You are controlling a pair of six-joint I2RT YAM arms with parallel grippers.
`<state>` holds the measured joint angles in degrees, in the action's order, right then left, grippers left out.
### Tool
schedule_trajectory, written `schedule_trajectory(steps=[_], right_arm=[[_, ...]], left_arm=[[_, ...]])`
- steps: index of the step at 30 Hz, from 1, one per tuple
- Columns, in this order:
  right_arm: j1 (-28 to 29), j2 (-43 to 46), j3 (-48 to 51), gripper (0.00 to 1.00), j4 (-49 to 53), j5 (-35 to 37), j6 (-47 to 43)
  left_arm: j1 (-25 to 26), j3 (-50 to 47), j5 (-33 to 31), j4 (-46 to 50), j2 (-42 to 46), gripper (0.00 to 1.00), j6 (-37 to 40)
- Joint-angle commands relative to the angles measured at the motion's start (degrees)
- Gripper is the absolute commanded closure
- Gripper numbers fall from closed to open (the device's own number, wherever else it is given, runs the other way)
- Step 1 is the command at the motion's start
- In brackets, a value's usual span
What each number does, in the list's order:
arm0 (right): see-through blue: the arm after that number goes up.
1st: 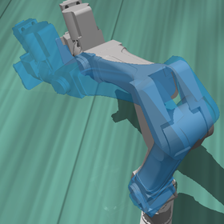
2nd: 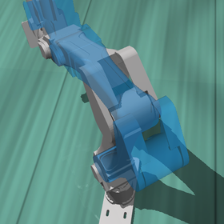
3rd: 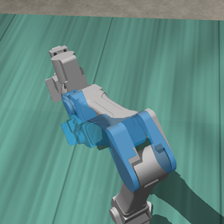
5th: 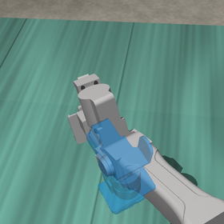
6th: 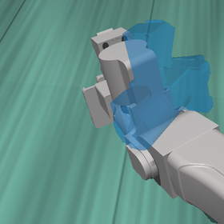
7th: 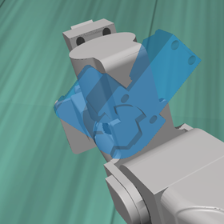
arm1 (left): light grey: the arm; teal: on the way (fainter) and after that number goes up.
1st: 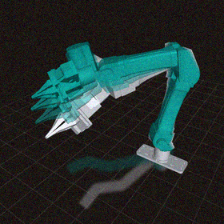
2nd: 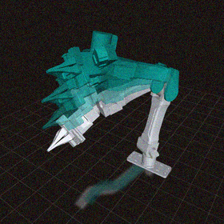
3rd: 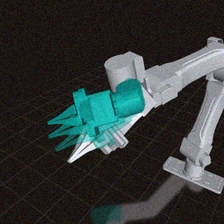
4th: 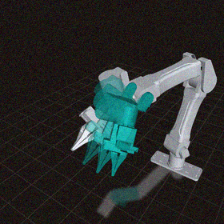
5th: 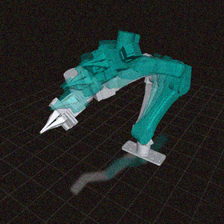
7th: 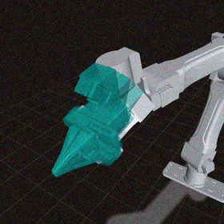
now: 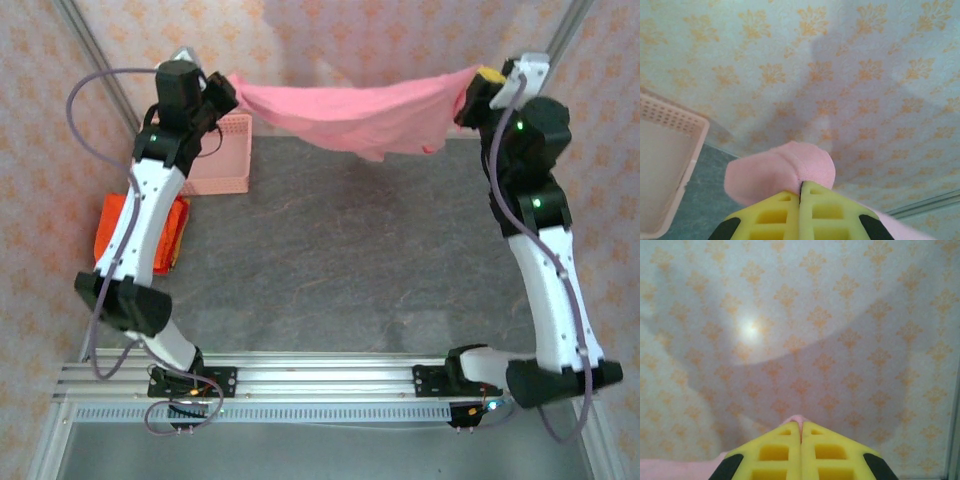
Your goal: Fold and stack the t-shirts
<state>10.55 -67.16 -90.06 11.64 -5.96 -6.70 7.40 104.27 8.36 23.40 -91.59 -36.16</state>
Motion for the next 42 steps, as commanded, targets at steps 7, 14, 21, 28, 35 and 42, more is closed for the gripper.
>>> schedule_trajectory(steps=[7, 14, 21, 28, 35, 42], right_arm=[[1.79, 13.59, 35.57, 0.85, 2.66, -28.03, 6.49], [1.99, 14.38, 49.49, 0.18, -6.22, -22.11, 16.00], [5.10, -0.27, 42.29, 0.18, -6.33, -14.89, 14.87], [7.87, -11.32, 39.74, 0.21, -9.94, -14.78, 18.41], [8.24, -14.77, 39.25, 0.22, -8.67, -14.41, 18.81], [8.20, -14.29, 40.61, 0.22, -8.14, -13.93, 18.48]], left_arm=[[0.03, -41.11, -7.89, -13.74, 10.43, 0.17, -6.30], [0.57, -49.43, -14.14, -8.29, 15.19, 0.00, -4.72], [8.96, -38.61, -16.38, -5.54, 2.23, 0.01, -1.86], [16.28, -20.24, -19.79, 5.19, -15.89, 0.12, -7.87], [16.36, -7.10, -19.46, 13.28, -28.52, 0.42, -11.55], [16.33, -1.99, -17.69, 14.99, -33.74, 0.62, -12.71]])
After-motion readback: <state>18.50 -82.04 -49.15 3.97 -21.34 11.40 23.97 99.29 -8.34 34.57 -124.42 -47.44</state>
